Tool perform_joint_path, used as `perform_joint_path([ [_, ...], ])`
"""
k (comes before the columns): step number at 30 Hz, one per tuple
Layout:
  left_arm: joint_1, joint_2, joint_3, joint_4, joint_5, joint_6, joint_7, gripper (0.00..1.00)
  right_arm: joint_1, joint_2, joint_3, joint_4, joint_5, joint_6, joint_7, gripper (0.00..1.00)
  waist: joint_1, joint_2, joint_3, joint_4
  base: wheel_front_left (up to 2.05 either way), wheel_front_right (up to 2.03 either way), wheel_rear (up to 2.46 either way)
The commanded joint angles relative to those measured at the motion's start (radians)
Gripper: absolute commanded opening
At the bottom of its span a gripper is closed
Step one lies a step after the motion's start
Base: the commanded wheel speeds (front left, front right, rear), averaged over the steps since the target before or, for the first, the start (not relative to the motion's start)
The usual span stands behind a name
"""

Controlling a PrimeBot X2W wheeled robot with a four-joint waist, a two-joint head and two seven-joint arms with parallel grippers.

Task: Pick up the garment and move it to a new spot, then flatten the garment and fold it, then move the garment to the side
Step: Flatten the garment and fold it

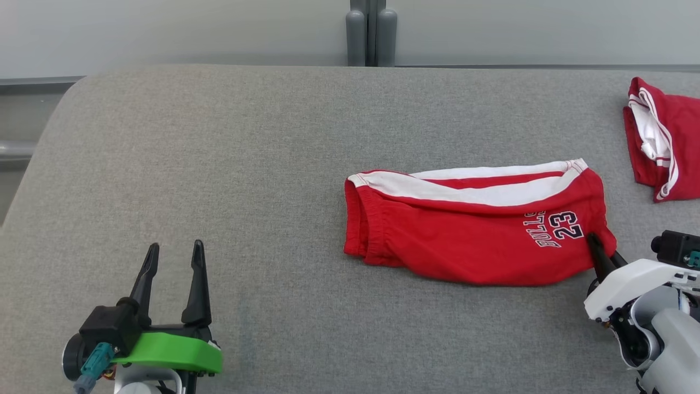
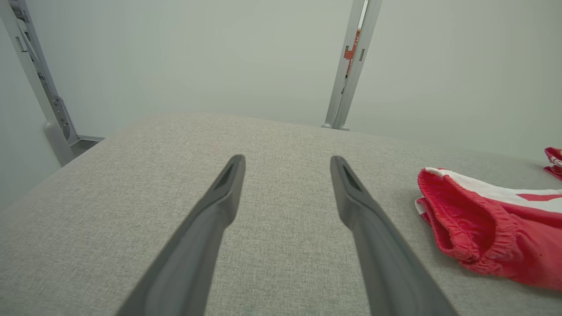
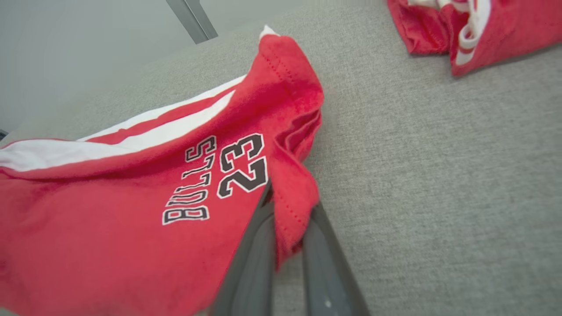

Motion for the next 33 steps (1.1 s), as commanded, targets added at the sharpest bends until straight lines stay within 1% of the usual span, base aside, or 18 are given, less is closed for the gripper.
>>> perform_joint_path([
  [1,0.017,0.004,0.001,-0.004,0.005,0.0,0.0,1.0,0.014,0.007,-0.008,-0.008,-0.013,-0.002,-0.011,0.0,0.0,0.0,-0.007,0.006,0.0,0.0,0.0],
  [5,0.028,0.004,0.007,-0.006,0.007,0.0,0.0,1.0,0.0,0.029,-0.014,-0.043,-0.05,-0.002,-0.028,0.0,0.0,0.0,-0.02,0.01,0.0,0.0,0.0],
  [10,0.036,0.003,0.015,-0.011,0.009,0.0,0.0,1.0,-0.018,0.077,0.007,-0.137,-0.105,-0.002,-0.036,0.0,0.0,0.0,-0.03,0.021,0.0,0.0,0.0],
  [16,0.037,0.002,0.018,-0.015,0.01,0.0,0.0,1.0,-0.041,0.143,0.041,-0.254,-0.16,-0.002,0.0,0.0,0.0,0.0,-0.03,0.04,0.0,0.0,0.0],
  [20,0.032,0.001,0.016,-0.016,0.008,0.0,0.0,1.0,-0.054,0.197,0.062,-0.303,-0.188,-0.002,0.027,0.0,0.0,0.0,-0.023,0.058,0.0,0.0,0.0],
  [26,0.024,0.0,0.011,-0.012,-0.002,0.0,0.0,1.0,-0.047,0.271,0.097,-0.325,-0.214,-0.002,0.046,0.0,0.0,0.0,-0.016,0.093,0.0,0.0,0.0],
  [33,0.013,-0.001,0.007,-0.005,-0.019,0.0,0.0,1.0,-0.013,0.301,0.139,-0.271,-0.228,-0.002,0.046,0.0,0.0,0.0,-0.007,0.122,0.0,0.0,0.0],
])
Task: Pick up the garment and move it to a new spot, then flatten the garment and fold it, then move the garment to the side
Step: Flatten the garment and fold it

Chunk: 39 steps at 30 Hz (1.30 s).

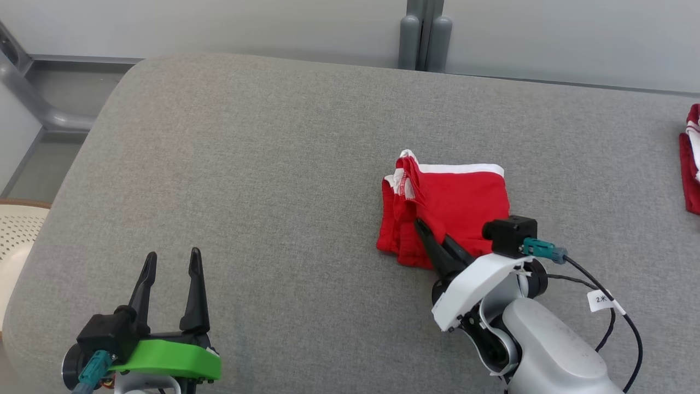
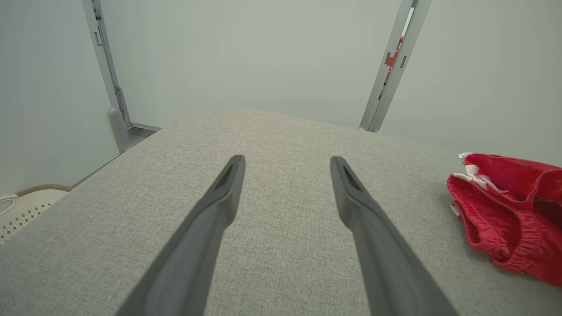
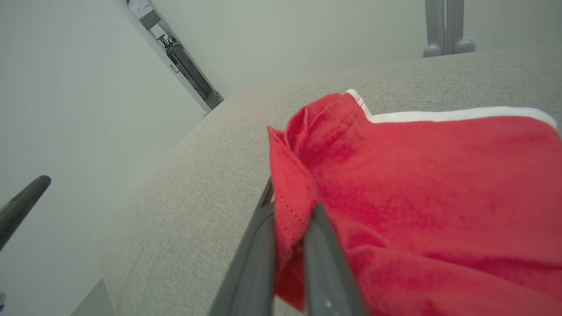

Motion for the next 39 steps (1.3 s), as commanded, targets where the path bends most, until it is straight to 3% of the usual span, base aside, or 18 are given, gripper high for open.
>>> perform_joint_path([
  [1,-0.013,0.0,0.0,0.001,-0.008,0.0,0.0,1.0,0.01,0.003,0.002,0.013,0.003,-0.001,-0.013,0.0,0.0,0.0,0.003,0.006,0.0,0.0,0.0],
  [2,-0.015,0.0,-0.001,0.002,-0.01,0.0,0.0,1.0,0.01,0.006,0.006,0.023,0.005,-0.001,-0.022,0.31,0.0,0.0,0.004,0.007,0.0,0.0,0.0],
  [3,-0.015,0.0,-0.002,0.003,-0.011,0.0,0.0,1.0,0.009,0.008,0.013,0.026,0.006,-0.001,-0.029,0.84,0.0,0.0,0.004,0.008,0.0,0.0,0.0],
  [4,-0.015,0.0,-0.002,0.004,-0.013,0.0,0.0,1.0,0.007,0.009,0.019,0.032,0.009,-0.001,-0.039,1.0,0.0,0.0,0.004,0.007,0.0,0.0,0.0],
  [9,-0.008,0.0,0.004,0.002,-0.009,0.0,0.0,1.0,0.002,-0.025,-0.004,0.016,0.002,-0.001,-0.089,1.0,0.0,0.0,-0.002,0.0,0.0,0.0,0.0],
  [17,0.004,0.0,0.015,-0.013,0.009,0.0,0.0,1.0,0.044,-0.095,-0.19,-0.038,-0.07,-0.001,-0.113,1.0,0.0,0.0,0.001,-0.011,0.0,0.0,0.0],
  [18,0.002,0.0,0.014,-0.015,0.012,0.0,0.0,1.0,0.054,-0.092,-0.226,-0.04,-0.084,-0.001,-0.113,0.67,0.0,0.0,0.004,-0.011,0.0,0.0,0.0],
  [19,-0.001,0.0,0.012,-0.015,0.014,0.0,0.0,1.0,0.063,-0.091,-0.25,-0.035,-0.096,-0.001,-0.113,0.41,0.0,0.0,0.006,-0.01,0.0,0.0,0.0],
  [20,-0.005,0.0,0.009,-0.016,0.014,0.0,0.0,1.0,0.068,-0.087,-0.279,-0.029,-0.104,-0.001,-0.113,0.0,0.0,0.0,0.009,-0.008,0.0,0.0,0.0],
  [25,-0.022,0.0,-0.004,-0.015,0.016,0.0,0.0,1.0,0.059,-0.067,-0.321,0.015,-0.168,-0.001,-0.114,0.0,0.0,0.0,0.023,0.003,0.0,0.0,0.0],
  [39,-0.039,0.0,-0.031,0.003,0.005,0.001,0.0,1.0,-0.054,0.045,-0.281,0.243,-0.291,-0.001,-0.113,0.0,0.0,0.0,0.04,0.054,0.0,0.0,0.0],
])
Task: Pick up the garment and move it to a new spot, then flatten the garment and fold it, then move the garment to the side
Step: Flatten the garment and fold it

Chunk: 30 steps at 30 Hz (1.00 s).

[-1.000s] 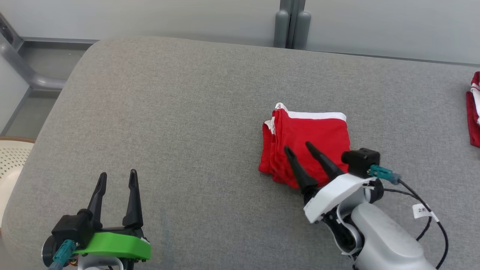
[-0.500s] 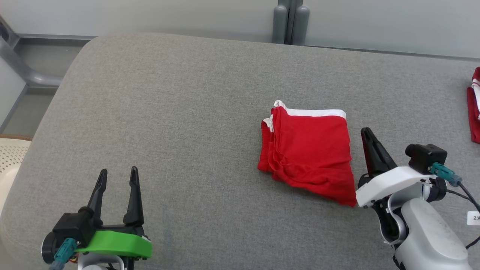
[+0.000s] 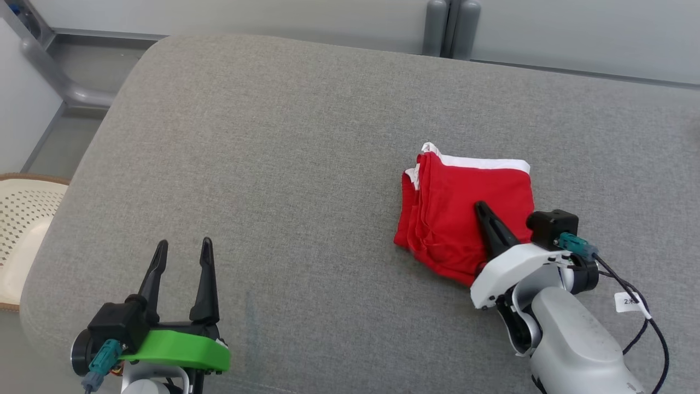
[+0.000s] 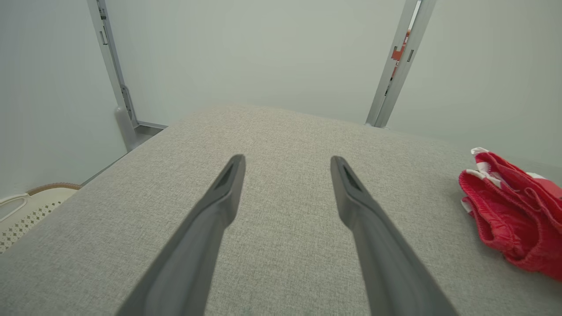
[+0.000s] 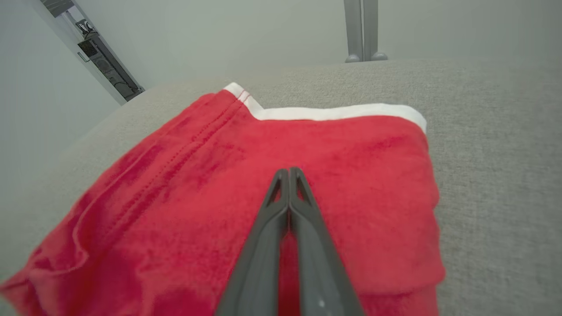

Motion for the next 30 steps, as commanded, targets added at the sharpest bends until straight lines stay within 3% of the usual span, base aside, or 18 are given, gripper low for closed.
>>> perform_joint_path([
  [1,-0.009,0.001,-0.002,0.002,-0.007,0.0,0.0,1.0,-0.011,0.004,0.013,0.007,0.001,-0.001,-0.003,0.0,0.0,0.0,0.001,0.006,0.0,0.0,0.0],
  [10,-0.024,0.001,-0.023,0.01,-0.021,0.0,0.0,1.0,-0.027,0.009,0.262,-0.042,0.136,-0.001,-0.003,0.0,0.0,0.0,0.011,0.02,0.0,0.0,0.0],
  [15,-0.028,0.001,-0.034,0.016,-0.023,0.0,0.0,1.0,-0.033,0.011,0.327,-0.067,0.164,-0.001,-0.003,0.0,0.0,0.0,0.007,0.017,0.0,0.0,0.0],
  [21,-0.011,0.001,-0.015,0.011,-0.003,0.001,0.0,1.0,-0.025,0.011,0.262,-0.121,0.11,-0.001,-0.003,0.0,0.0,0.0,-0.013,-0.028,0.0,0.0,0.0],
  [30,0.005,0.001,0.01,-0.002,0.032,0.0,0.0,1.0,0.067,0.002,0.058,-0.25,-0.063,-0.001,-0.003,0.0,0.0,0.0,-0.05,-0.13,0.0,0.0,0.0],
])
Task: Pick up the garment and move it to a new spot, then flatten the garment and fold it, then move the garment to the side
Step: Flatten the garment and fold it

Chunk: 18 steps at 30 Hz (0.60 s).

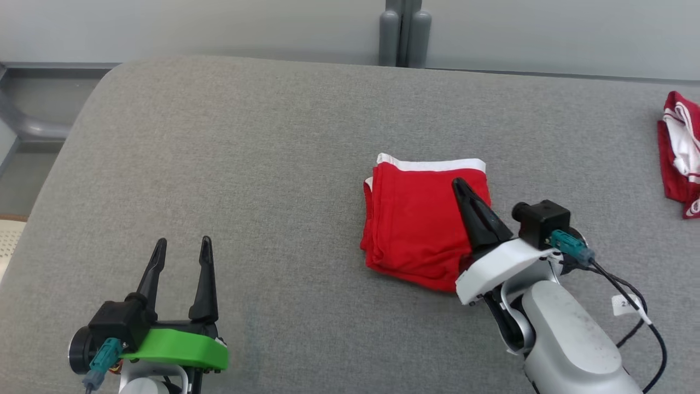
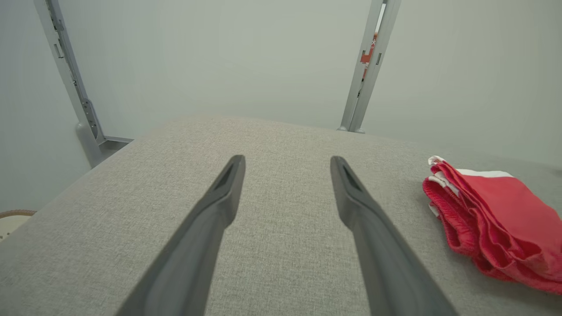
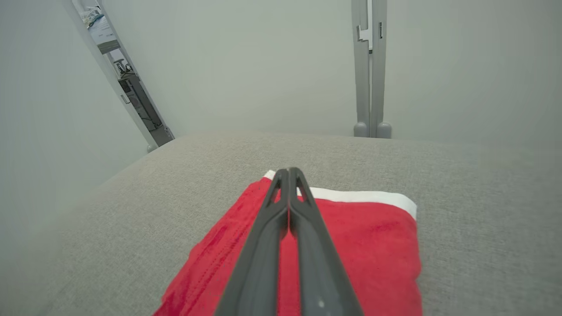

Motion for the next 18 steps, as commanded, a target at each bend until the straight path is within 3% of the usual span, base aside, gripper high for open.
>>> perform_joint_path([
  [1,0.011,0.002,0.006,-0.005,0.015,0.001,0.0,1.0,0.03,-0.014,-0.021,-0.021,-0.016,-0.001,-0.003,0.0,0.0,0.0,-0.022,-0.045,0.0,0.0,0.0],
  [6,0.027,0.002,0.042,-0.011,0.023,0.001,0.0,1.0,0.105,-0.046,-0.096,-0.105,-0.064,-0.001,-0.003,0.0,0.0,0.0,-0.038,-0.095,0.0,0.0,0.0],
  [7,0.03,0.002,0.048,-0.013,0.025,0.001,0.0,1.0,0.119,-0.05,-0.109,-0.12,-0.069,-0.001,-0.003,0.11,0.0,0.0,-0.042,-0.104,0.0,0.0,0.0],
  [8,0.035,0.003,0.056,-0.016,0.027,0.001,0.0,1.0,0.137,-0.051,-0.121,-0.136,-0.077,-0.001,-0.003,0.4,0.0,0.0,-0.046,-0.113,0.0,0.0,0.0],
  [9,0.041,0.003,0.062,-0.018,0.029,0.001,0.0,1.0,0.154,-0.053,-0.132,-0.153,-0.086,-0.001,-0.003,0.84,0.0,0.0,-0.049,-0.122,0.0,0.0,0.0],
  [10,0.045,0.004,0.068,-0.02,0.031,0.001,0.0,1.0,0.166,-0.055,-0.139,-0.165,-0.091,-0.001,-0.003,1.0,0.0,0.0,-0.052,-0.128,0.0,0.0,0.0],
  [18,0.078,0.015,0.096,-0.028,0.059,0.001,0.0,1.0,0.276,-0.055,-0.177,-0.253,-0.121,-0.001,-0.003,1.0,0.0,0.0,-0.085,-0.154,0.0,0.0,0.0],
])
